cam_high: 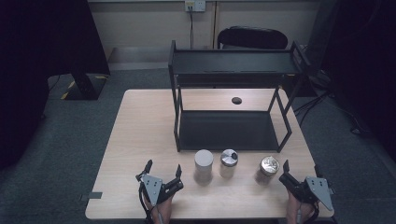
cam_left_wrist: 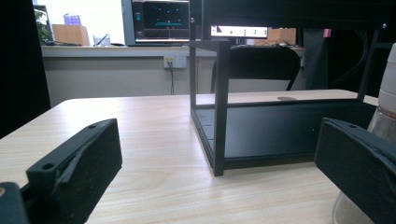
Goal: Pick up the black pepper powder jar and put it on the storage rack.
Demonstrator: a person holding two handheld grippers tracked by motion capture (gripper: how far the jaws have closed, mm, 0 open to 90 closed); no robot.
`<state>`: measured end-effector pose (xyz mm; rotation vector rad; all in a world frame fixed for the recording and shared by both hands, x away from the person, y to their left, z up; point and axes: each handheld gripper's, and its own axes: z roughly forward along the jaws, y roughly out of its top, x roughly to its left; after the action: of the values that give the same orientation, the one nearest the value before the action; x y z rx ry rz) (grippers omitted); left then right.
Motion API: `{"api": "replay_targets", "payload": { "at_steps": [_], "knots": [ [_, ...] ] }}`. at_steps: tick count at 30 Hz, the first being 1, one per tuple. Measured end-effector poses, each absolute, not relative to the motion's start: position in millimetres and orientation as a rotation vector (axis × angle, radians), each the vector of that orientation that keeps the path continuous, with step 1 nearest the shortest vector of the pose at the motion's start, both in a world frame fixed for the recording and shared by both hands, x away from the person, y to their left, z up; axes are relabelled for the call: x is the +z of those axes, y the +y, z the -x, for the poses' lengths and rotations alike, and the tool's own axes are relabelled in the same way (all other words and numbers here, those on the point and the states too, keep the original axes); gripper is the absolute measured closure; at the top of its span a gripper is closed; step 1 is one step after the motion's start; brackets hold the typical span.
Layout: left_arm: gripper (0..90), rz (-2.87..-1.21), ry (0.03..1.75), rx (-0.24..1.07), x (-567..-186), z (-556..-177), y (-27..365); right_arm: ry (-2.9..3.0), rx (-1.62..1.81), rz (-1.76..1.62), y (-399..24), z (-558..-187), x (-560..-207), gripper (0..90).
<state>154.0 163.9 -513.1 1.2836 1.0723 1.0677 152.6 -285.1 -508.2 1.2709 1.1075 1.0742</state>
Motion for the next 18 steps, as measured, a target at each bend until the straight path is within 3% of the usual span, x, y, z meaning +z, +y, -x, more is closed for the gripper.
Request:
{"api": "replay_targets", "payload": {
  "at_steps": [18],
  "knots": [
    [0.3,-1.283,1.075,1.067,-512.8,-154.1,163.6,1.106,1.077,-1.267,-285.3,-152.1,-508.8,0.0]
  ]
}}
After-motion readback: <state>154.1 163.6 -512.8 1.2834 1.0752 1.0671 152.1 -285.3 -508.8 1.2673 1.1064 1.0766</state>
